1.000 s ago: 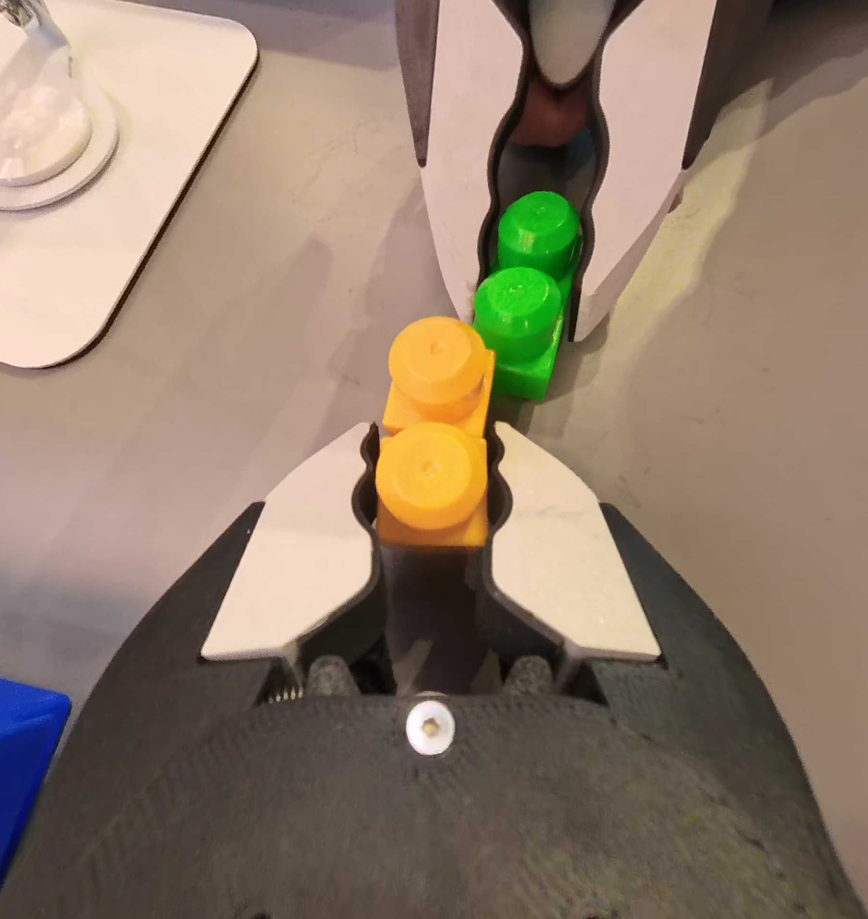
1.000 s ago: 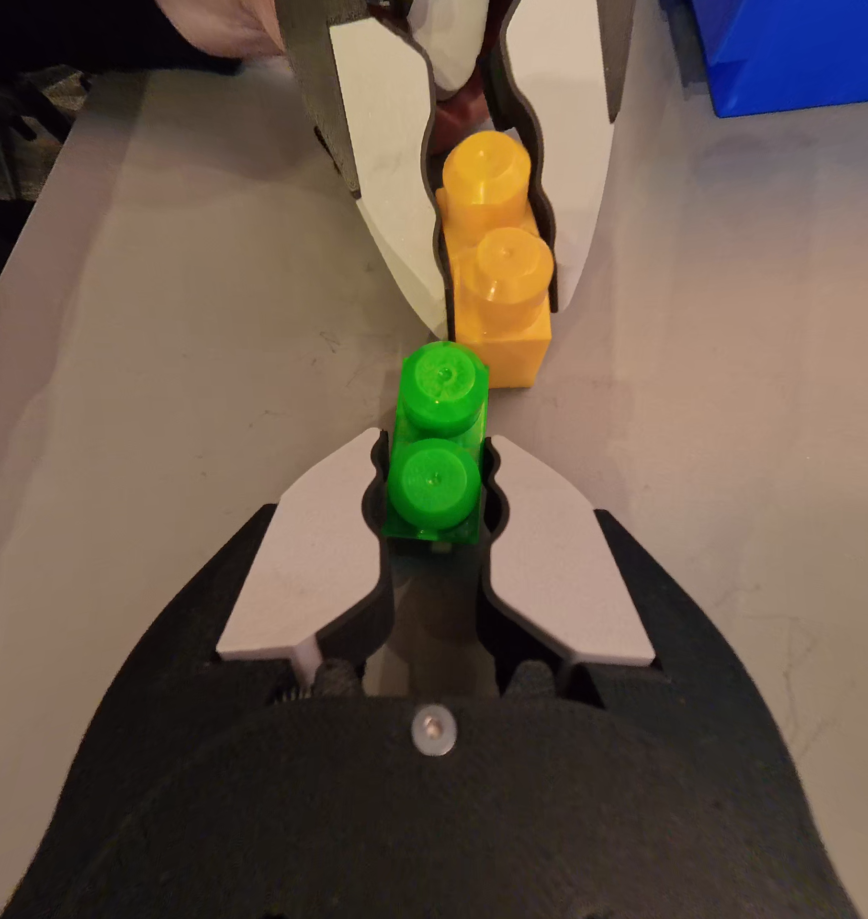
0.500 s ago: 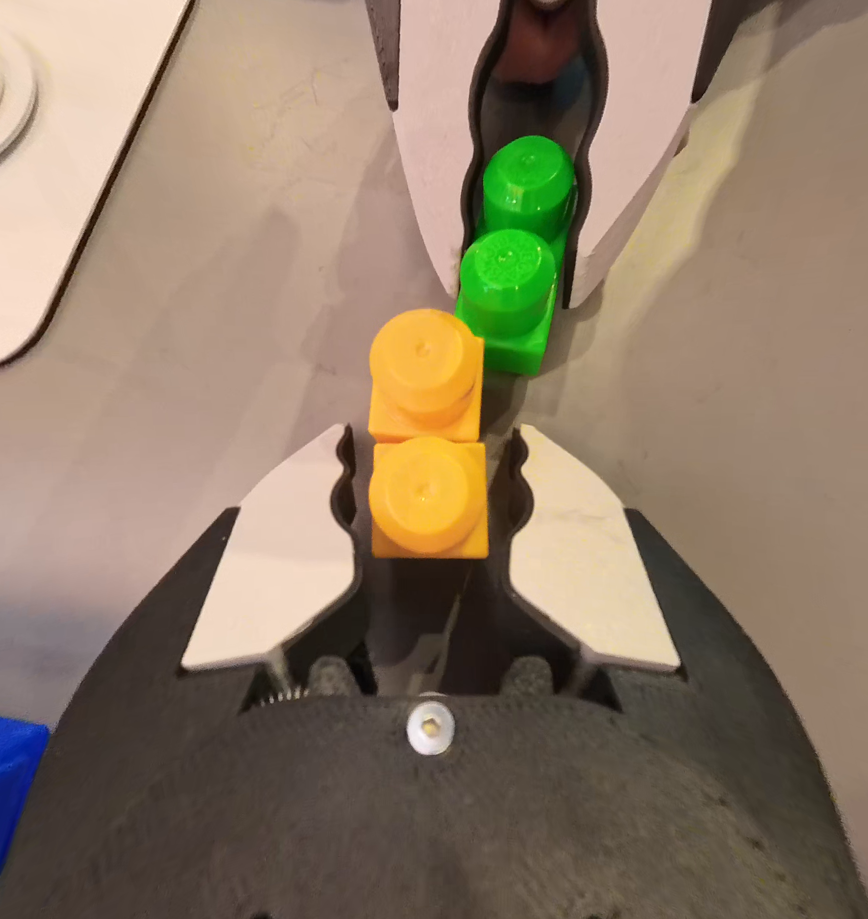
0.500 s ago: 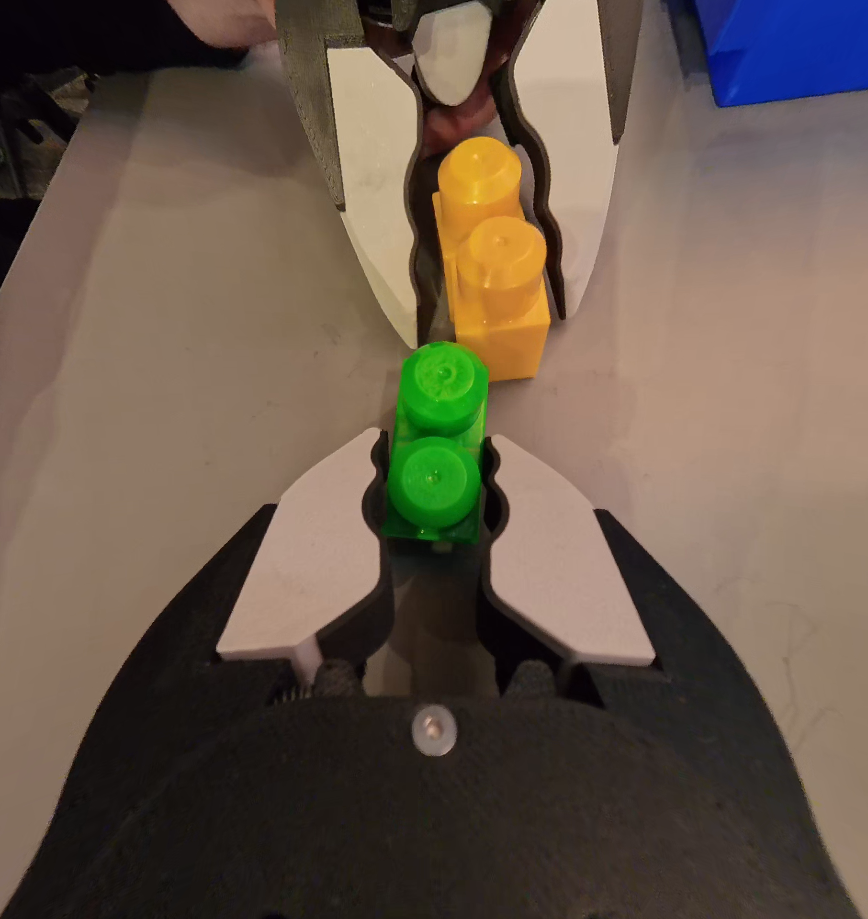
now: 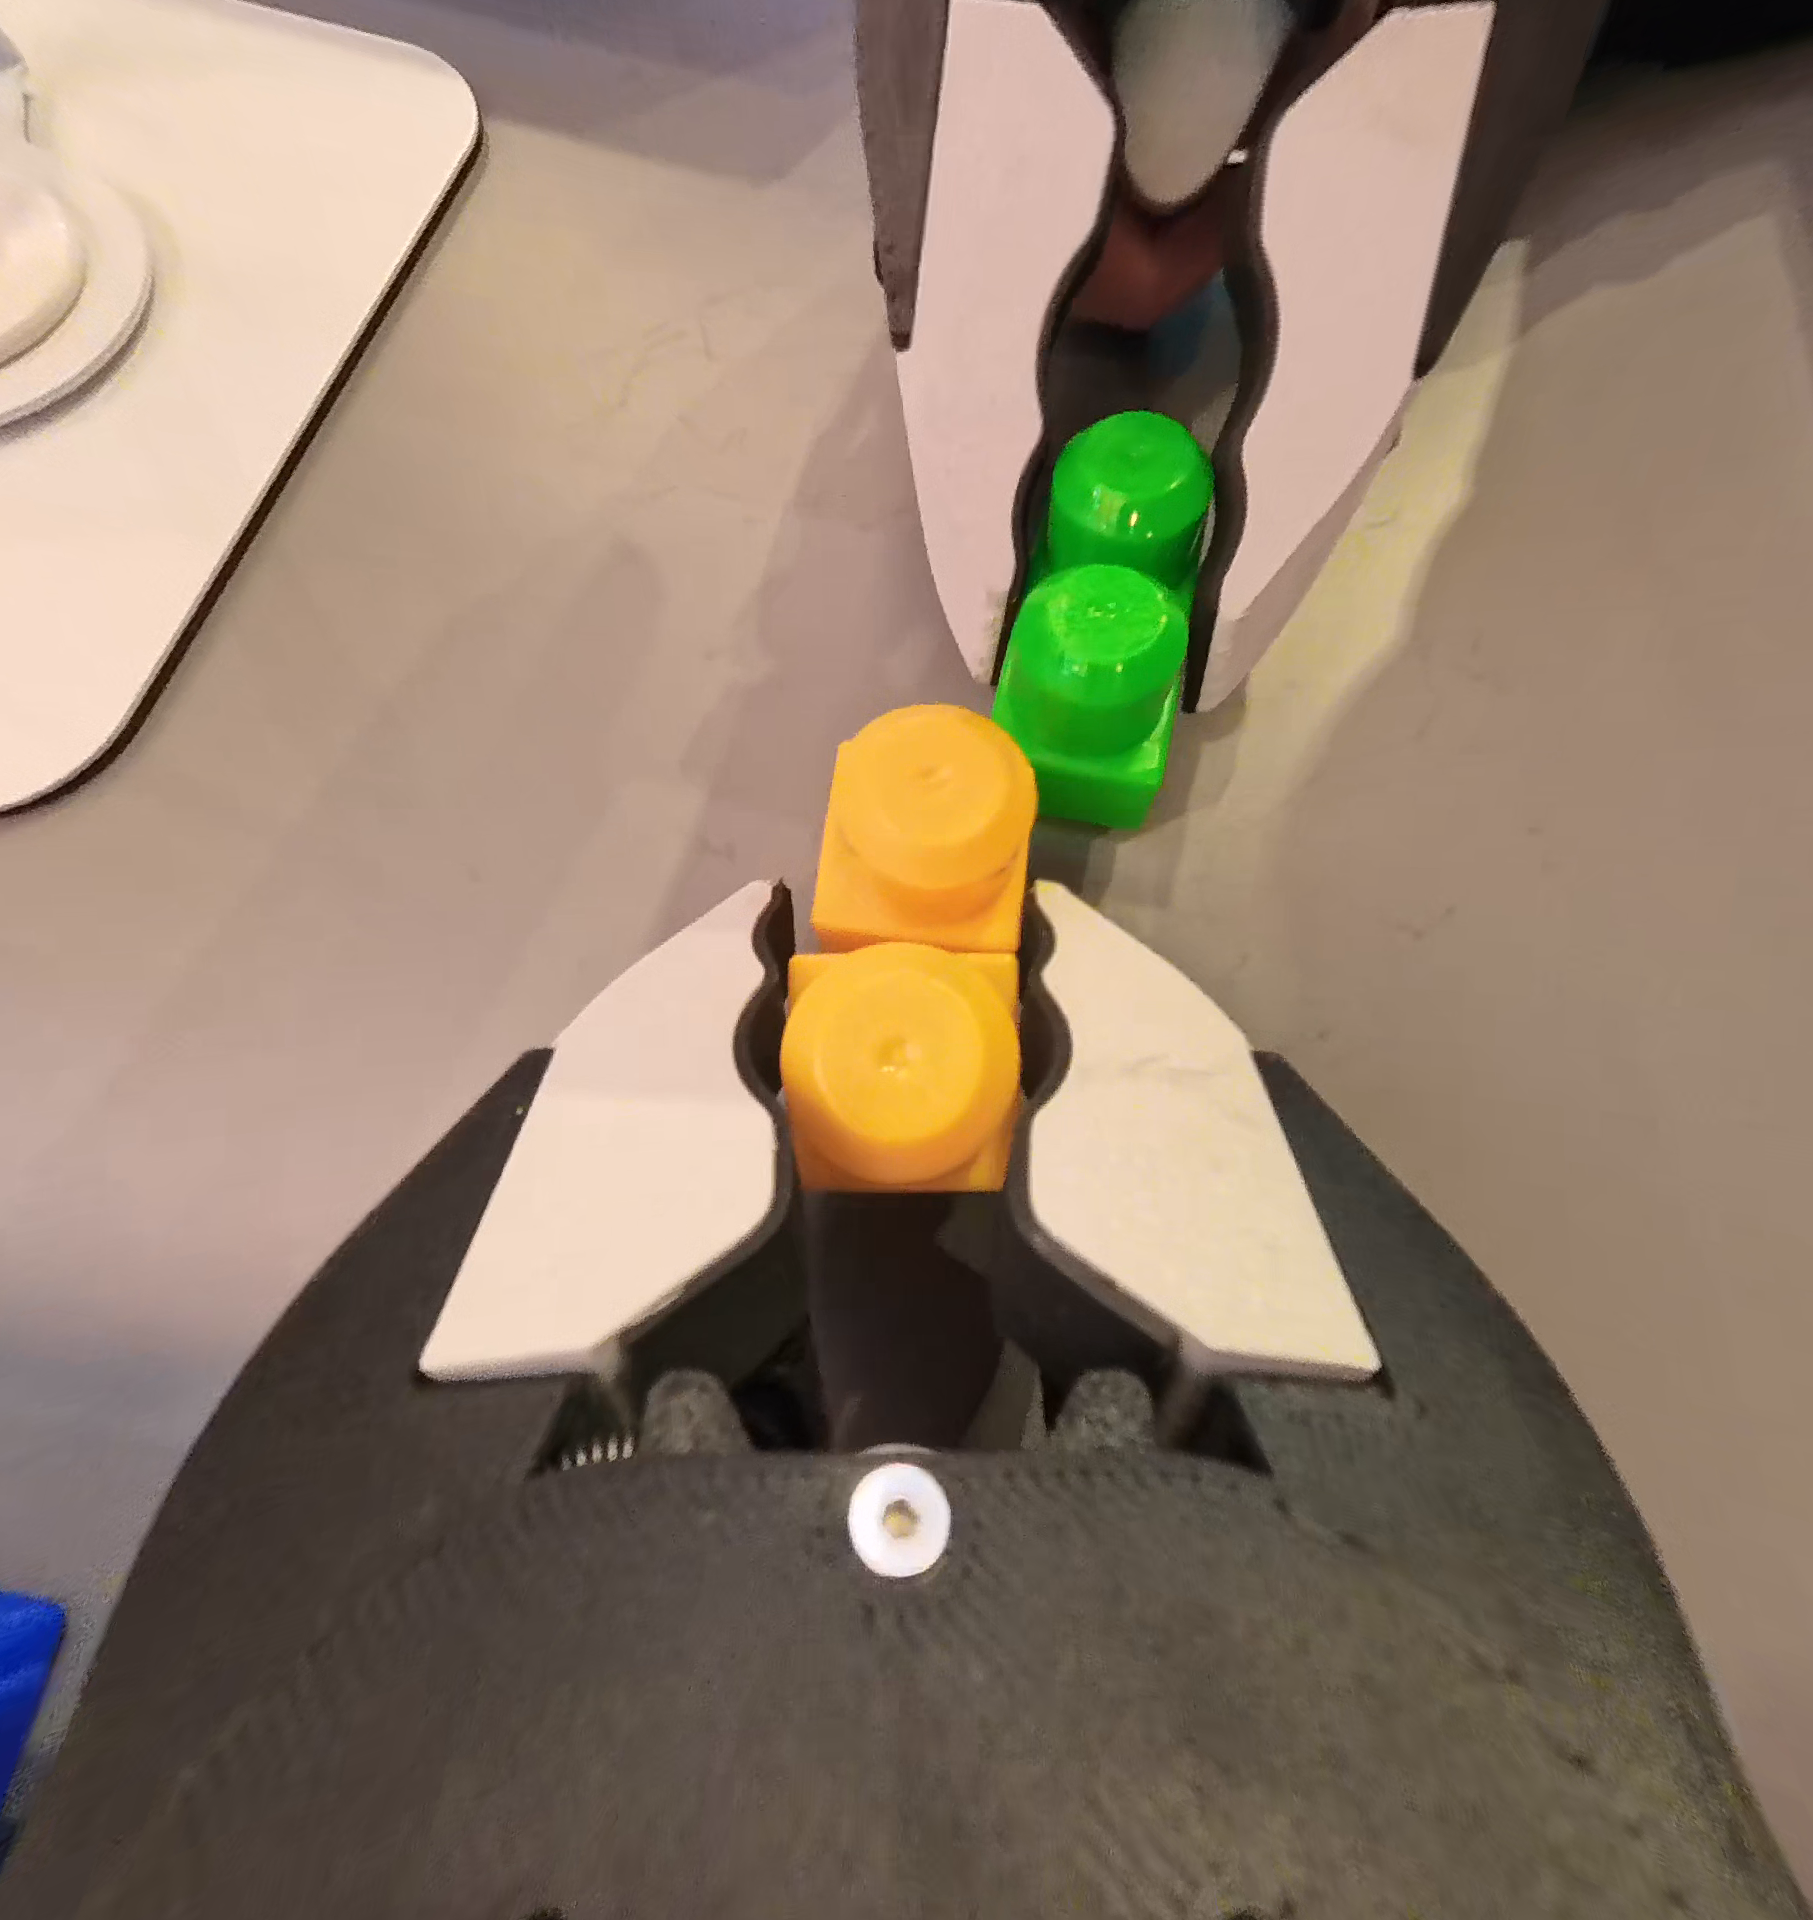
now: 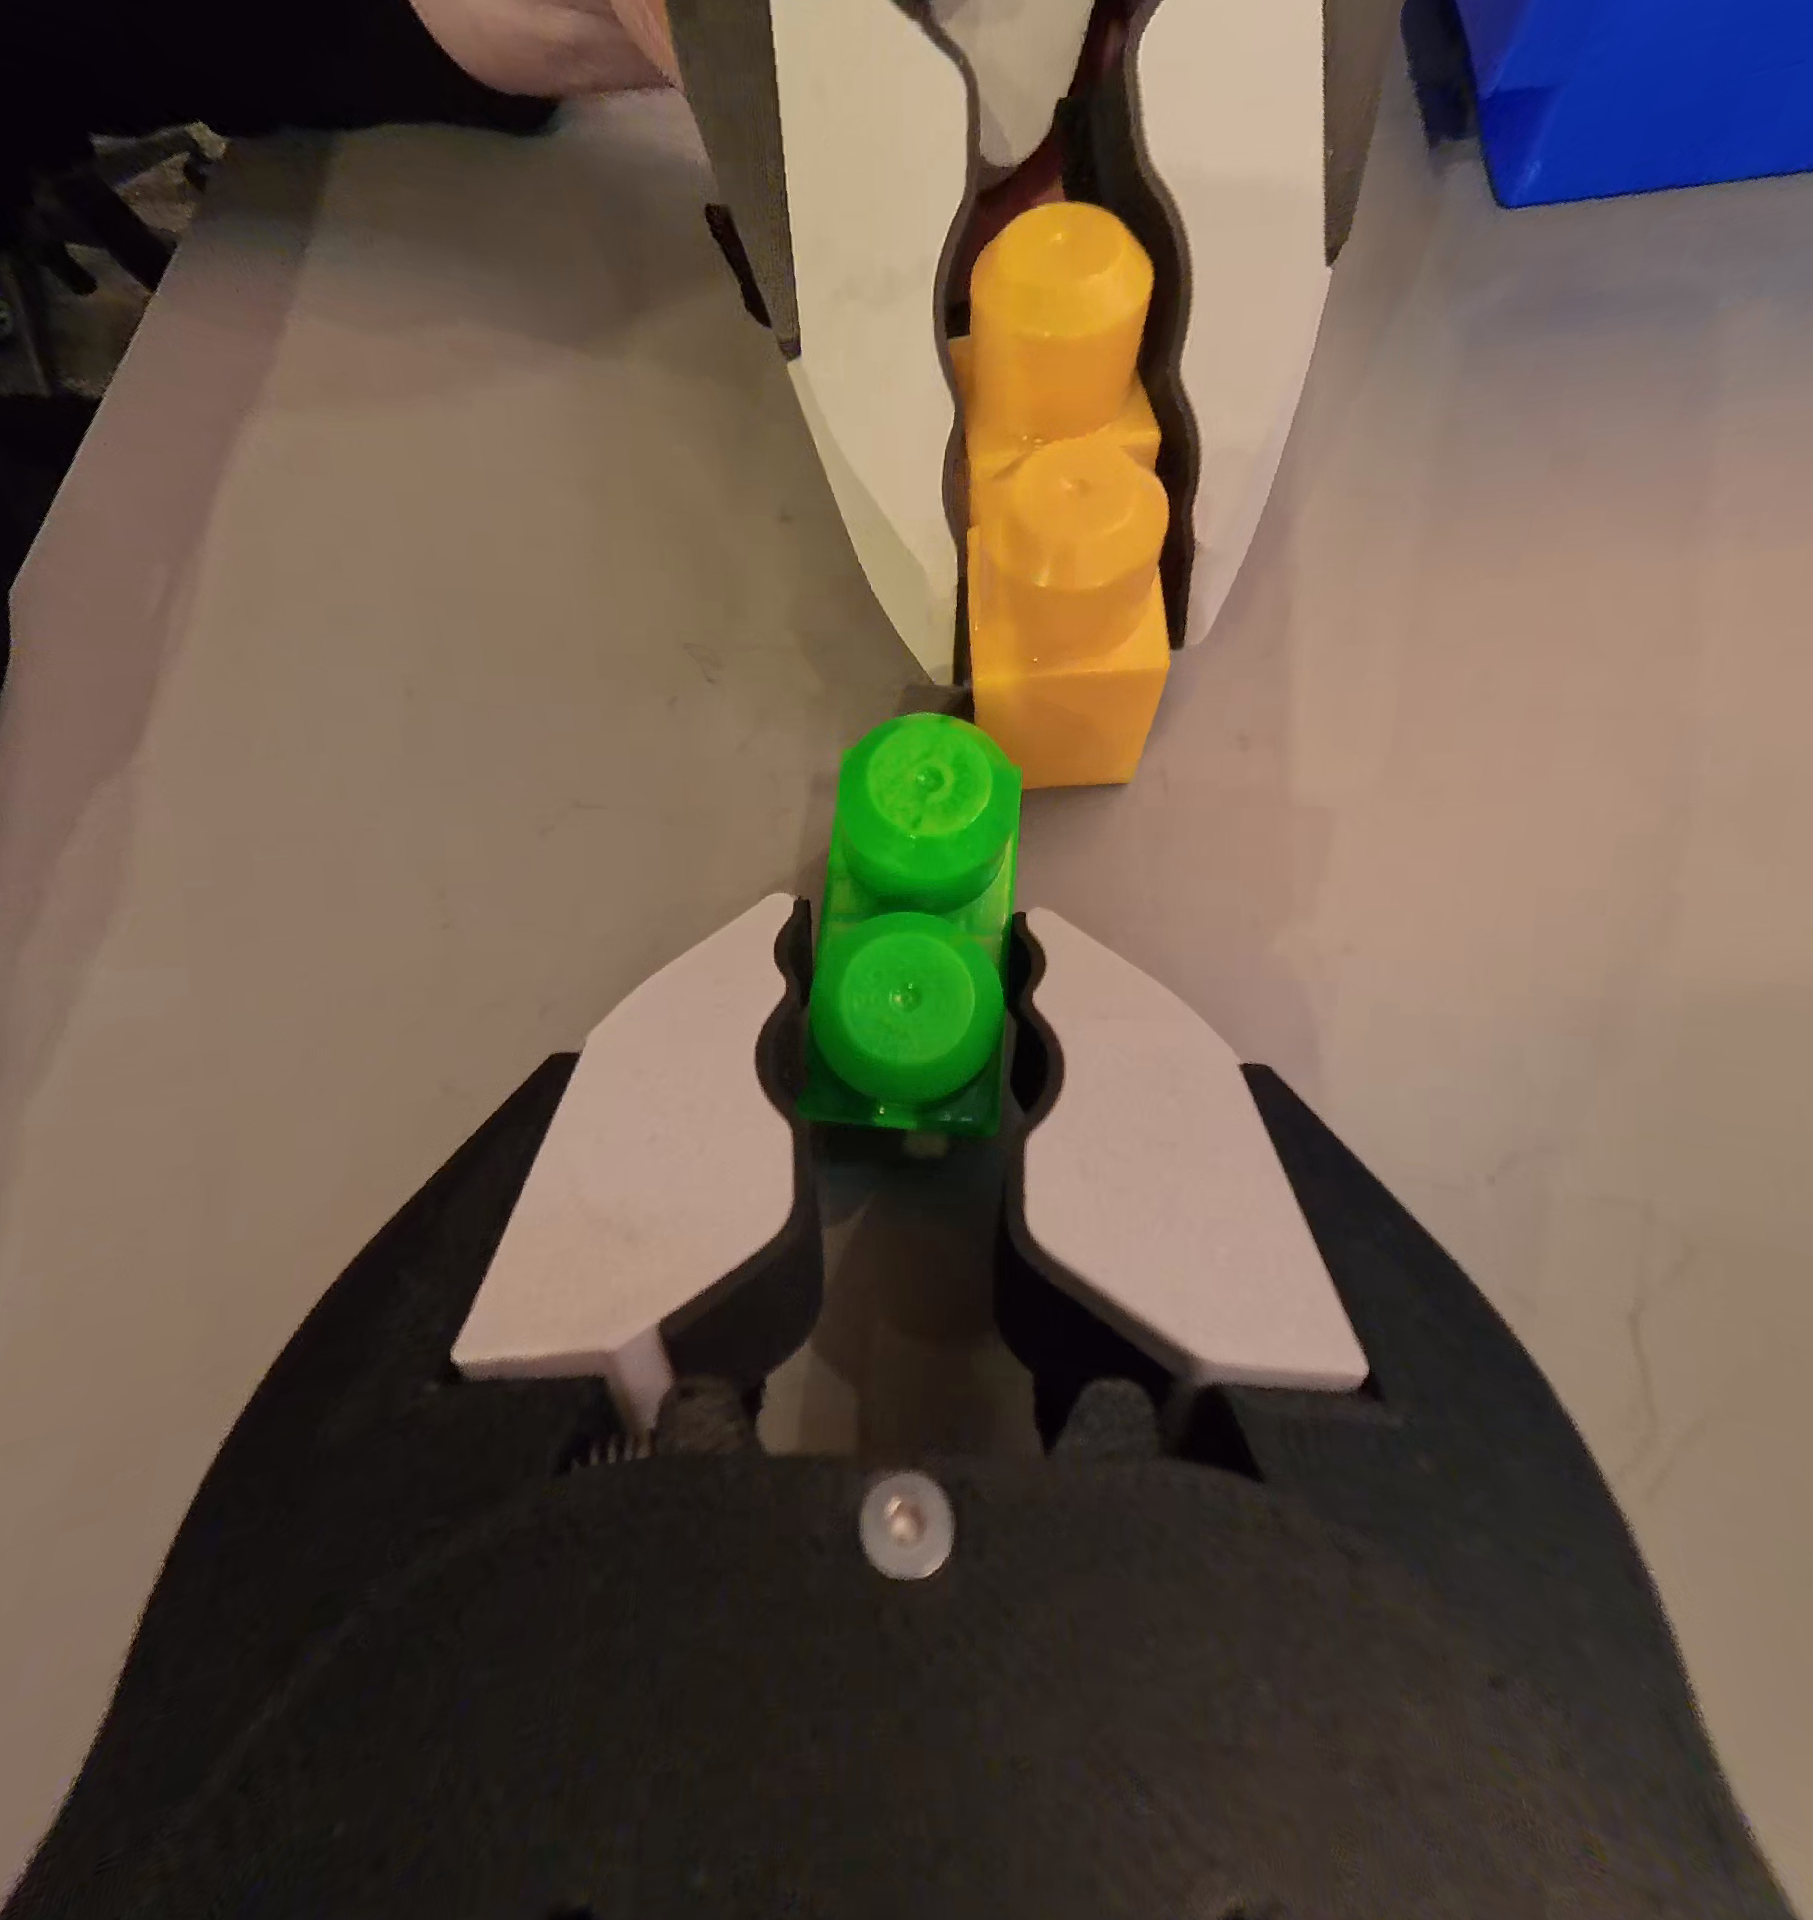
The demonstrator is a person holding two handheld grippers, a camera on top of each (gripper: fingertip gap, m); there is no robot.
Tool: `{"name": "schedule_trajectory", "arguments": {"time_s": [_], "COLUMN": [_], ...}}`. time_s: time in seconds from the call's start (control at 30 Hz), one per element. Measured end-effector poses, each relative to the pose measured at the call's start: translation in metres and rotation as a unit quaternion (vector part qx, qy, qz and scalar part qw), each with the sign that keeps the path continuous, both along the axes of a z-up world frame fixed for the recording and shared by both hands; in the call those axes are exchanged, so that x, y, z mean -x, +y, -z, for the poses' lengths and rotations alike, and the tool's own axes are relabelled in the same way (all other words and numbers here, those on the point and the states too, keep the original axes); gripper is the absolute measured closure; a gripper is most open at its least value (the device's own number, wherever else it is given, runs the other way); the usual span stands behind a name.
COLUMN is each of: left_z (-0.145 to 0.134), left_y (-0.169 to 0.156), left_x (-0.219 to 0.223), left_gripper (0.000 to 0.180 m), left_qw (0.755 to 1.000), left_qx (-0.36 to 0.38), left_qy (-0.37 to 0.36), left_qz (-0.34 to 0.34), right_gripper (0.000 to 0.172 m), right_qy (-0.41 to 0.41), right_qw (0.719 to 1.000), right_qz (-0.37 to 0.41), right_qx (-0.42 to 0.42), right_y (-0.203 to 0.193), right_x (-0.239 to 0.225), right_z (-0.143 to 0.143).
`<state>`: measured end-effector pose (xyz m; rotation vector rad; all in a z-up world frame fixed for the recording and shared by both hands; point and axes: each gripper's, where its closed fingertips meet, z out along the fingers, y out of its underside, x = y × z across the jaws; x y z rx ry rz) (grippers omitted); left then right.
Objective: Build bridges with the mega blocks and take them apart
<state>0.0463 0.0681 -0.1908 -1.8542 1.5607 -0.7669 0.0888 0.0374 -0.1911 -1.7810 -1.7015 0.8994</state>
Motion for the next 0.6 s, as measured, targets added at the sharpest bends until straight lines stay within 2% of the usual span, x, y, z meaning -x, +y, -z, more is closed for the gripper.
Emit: {"name": "schedule_trajectory", "arguments": {"time_s": [0.17, 0.27, 0.37, 0.47, 0.5, 0.6], "left_z": [0.000, 0.009, 0.004, -0.005, -0.006, -0.007], "left_y": [-0.001, -0.008, -0.010, -0.006, -0.003, 0.007], "left_x": [0.000, 0.002, 0.002, 0.006, 0.009, 0.014], "left_gripper": [0.140, 0.139, 0.140, 0.139, 0.139, 0.119], "left_qw": [1.000, 0.999, 0.994, 0.975, 0.971, 0.971], "left_qx": [0.009, 0.029, 0.108, 0.217, 0.236, 0.232], "left_qy": [-0.001, 0.028, 0.003, -0.029, -0.028, -0.031], "left_qz": [-0.002, 0.014, -0.002, -0.024, -0.035, -0.047], "right_gripper": [0.135, 0.136, 0.136, 0.136, 0.135, 0.136], "right_qy": [0.000, 0.001, 0.001, 0.000, -0.001, -0.001], "right_qw": [1.000, 1.000, 1.000, 1.000, 1.000, 1.000], "right_qz": [-0.001, -0.002, -0.004, -0.006, -0.006, -0.007], "right_qx": [0.000, 0.000, 0.000, -0.001, -0.002, -0.002], "right_y": [0.000, -0.001, -0.001, -0.002, -0.002, -0.002], "right_x": [0.000, 0.000, 0.000, 0.000, 0.000, 0.000], "right_z": [0.000, 0.000, 0.000, 0.000, 0.000, 0.000]}}
